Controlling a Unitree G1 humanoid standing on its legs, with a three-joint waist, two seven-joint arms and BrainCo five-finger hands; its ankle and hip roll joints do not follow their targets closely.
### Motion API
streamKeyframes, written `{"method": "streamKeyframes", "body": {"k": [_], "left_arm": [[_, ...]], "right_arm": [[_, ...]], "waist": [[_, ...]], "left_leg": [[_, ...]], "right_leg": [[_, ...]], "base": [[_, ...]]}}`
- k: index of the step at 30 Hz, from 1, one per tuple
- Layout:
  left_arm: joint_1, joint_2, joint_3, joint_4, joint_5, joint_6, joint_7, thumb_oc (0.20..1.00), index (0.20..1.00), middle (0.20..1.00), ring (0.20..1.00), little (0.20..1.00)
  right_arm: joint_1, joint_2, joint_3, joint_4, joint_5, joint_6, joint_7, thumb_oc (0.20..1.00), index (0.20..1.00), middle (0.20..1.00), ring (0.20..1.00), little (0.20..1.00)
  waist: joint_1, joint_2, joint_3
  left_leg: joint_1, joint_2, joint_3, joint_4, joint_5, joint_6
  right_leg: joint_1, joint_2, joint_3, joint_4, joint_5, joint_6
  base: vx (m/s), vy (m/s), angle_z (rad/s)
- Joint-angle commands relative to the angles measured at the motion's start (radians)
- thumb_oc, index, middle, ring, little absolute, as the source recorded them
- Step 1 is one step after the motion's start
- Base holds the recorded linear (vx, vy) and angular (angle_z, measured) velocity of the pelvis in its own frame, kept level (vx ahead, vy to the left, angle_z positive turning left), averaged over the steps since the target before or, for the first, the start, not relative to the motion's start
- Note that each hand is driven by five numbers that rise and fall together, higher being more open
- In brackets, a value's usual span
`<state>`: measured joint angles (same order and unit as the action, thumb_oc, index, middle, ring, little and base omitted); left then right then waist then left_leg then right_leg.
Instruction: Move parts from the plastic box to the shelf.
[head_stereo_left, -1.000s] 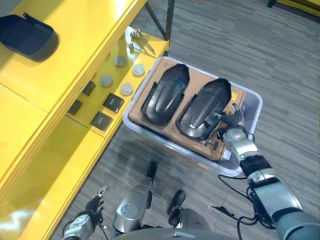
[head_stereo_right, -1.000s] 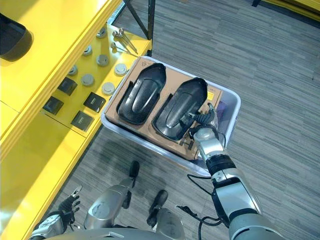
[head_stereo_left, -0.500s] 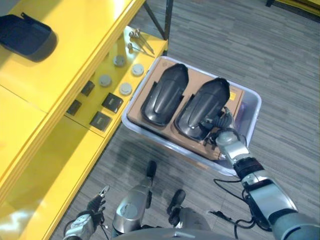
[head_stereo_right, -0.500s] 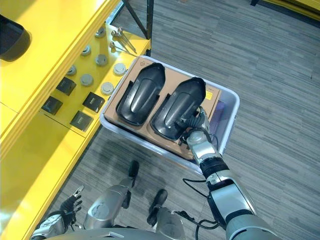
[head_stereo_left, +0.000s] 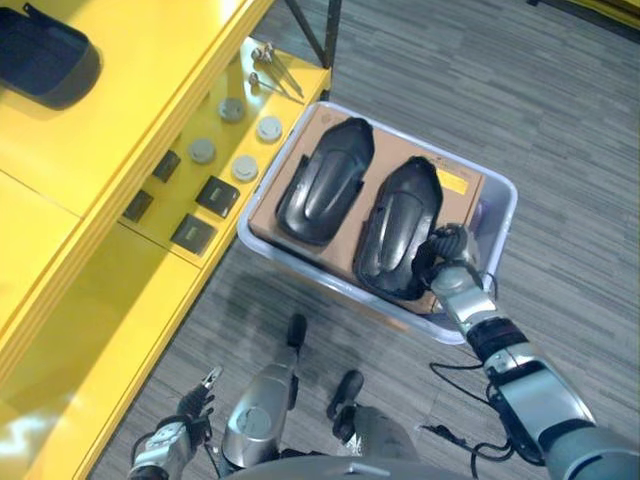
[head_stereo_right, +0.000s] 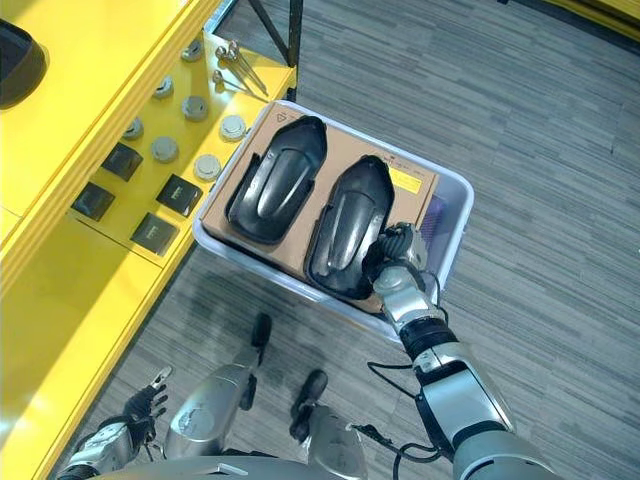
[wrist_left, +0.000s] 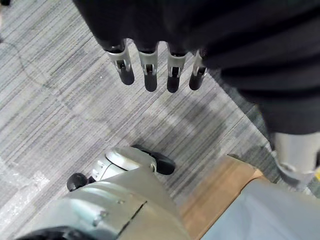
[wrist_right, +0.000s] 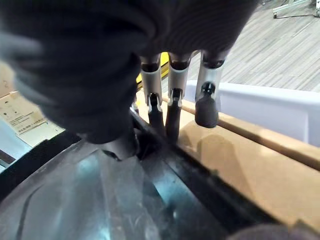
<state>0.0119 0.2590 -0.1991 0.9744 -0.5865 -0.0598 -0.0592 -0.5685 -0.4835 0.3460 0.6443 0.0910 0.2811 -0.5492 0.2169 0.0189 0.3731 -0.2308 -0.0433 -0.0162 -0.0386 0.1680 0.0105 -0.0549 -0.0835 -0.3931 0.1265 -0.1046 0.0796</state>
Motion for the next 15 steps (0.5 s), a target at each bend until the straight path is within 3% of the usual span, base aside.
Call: {"method": "streamKeyframes", "body": {"k": [1, 7, 15], "left_arm": [[-0.021, 0.02, -0.018, -0.041, -0.025, -0.041, -0.031, 1.0, 1.0, 1.0, 1.0, 1.0], [-0.003, 0.035, -0.028, -0.18, -0.082, -0.043, -0.101, 1.0, 1.0, 1.0, 1.0, 1.0], [-0.002, 0.099, -0.029, -0.643, -0.244, 0.069, -0.162, 1.0, 1.0, 1.0, 1.0, 1.0]], "right_arm": [[0.069, 0.008, 0.04, -0.015, 0.06, -0.007, 0.002, 0.2, 0.2, 0.2, 0.2, 0.2], [0.142, -0.024, -0.009, -0.035, 0.072, -0.045, -0.023, 0.2, 0.2, 0.2, 0.2, 0.2], [0.271, -0.07, -0.136, -0.185, 0.053, -0.135, -0.085, 0.2, 0.2, 0.2, 0.2, 0.2]], "waist": [[0.015, -0.025, 0.002], [-0.002, -0.022, -0.03], [-0.029, -0.007, -0.108]], "left_leg": [[-0.006, 0.0, 0.007, 0.087, -0.117, -0.003], [0.029, 0.009, 0.023, 0.077, -0.121, -0.003], [0.119, 0.022, 0.039, 0.04, -0.125, -0.003]], "right_leg": [[-0.066, -0.102, 0.053, -0.113, 0.208, 0.082], [-0.043, -0.1, 0.057, -0.119, 0.209, 0.082], [0.025, -0.096, 0.066, -0.143, 0.212, 0.081]], "base": [[0.0, -0.042, -0.01], [0.01, -0.053, -0.01], [0.05, -0.046, -0.09]]}}
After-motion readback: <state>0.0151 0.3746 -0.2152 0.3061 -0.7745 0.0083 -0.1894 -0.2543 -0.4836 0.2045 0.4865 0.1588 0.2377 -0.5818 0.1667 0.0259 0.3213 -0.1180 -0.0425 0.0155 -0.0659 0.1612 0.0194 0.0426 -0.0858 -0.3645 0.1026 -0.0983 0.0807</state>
